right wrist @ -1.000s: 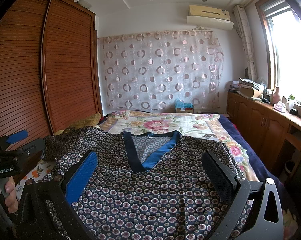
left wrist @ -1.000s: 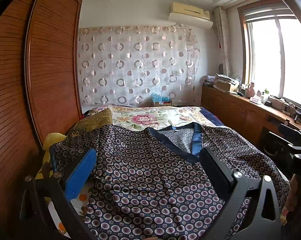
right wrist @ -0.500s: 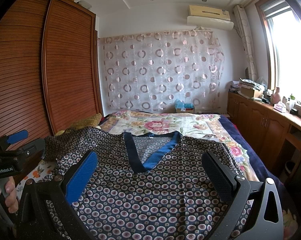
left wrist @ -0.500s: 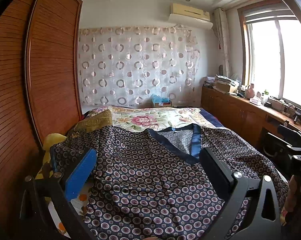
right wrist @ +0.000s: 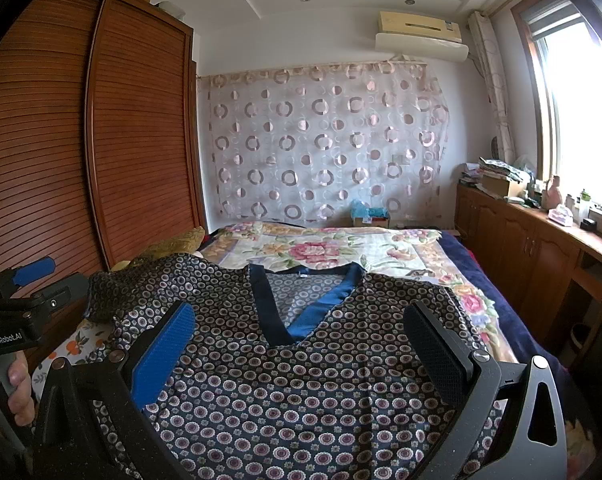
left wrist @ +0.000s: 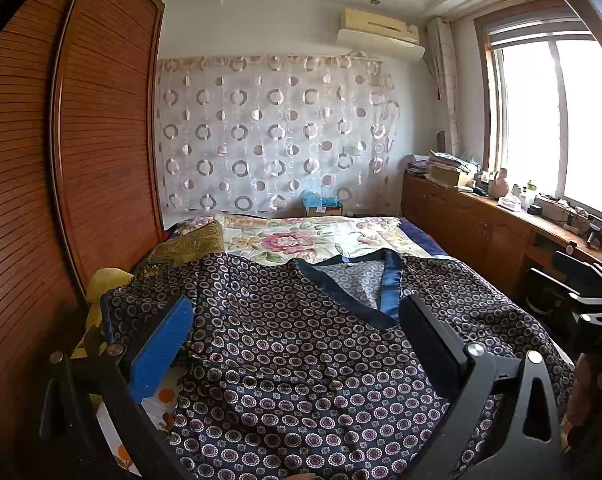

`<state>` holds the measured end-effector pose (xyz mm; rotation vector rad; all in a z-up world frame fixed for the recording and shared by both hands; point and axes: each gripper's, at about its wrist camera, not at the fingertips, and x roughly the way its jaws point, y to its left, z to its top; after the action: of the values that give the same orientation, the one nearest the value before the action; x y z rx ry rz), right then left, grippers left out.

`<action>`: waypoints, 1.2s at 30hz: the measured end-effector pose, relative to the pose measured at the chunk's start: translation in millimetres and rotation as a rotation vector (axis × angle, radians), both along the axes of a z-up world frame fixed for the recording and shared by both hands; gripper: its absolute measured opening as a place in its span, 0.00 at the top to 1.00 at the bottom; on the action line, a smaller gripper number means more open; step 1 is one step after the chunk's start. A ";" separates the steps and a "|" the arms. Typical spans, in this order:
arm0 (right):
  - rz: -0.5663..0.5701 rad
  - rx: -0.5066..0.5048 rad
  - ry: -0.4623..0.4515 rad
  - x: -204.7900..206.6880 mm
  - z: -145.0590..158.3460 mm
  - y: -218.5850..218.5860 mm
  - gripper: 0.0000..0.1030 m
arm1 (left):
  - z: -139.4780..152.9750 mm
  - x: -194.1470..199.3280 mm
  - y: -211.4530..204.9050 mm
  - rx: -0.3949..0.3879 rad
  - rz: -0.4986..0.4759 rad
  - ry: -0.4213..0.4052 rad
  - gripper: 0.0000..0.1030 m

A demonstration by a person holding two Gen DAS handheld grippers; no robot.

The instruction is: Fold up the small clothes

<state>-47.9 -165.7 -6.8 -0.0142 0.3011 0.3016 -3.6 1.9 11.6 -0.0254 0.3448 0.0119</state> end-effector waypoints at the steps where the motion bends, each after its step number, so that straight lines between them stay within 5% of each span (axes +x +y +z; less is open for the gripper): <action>1: 0.000 0.000 0.000 -0.1 0.0 -0.2 0.00 | -0.1 -0.4 -0.3 0.000 0.001 -0.001 0.00; 15: 0.038 -0.018 0.031 8.5 -8.9 8.4 0.00 | -9.1 2.9 6.9 0.006 0.006 0.031 0.00; 36: 0.182 -0.102 0.150 66.0 -9.8 26.9 0.00 | -62.8 34.8 94.2 0.036 0.122 0.193 0.00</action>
<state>18.1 -138.8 -16.6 -0.1206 0.4650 0.4689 31.2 96.1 -51.2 -0.0095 0.5352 0.1421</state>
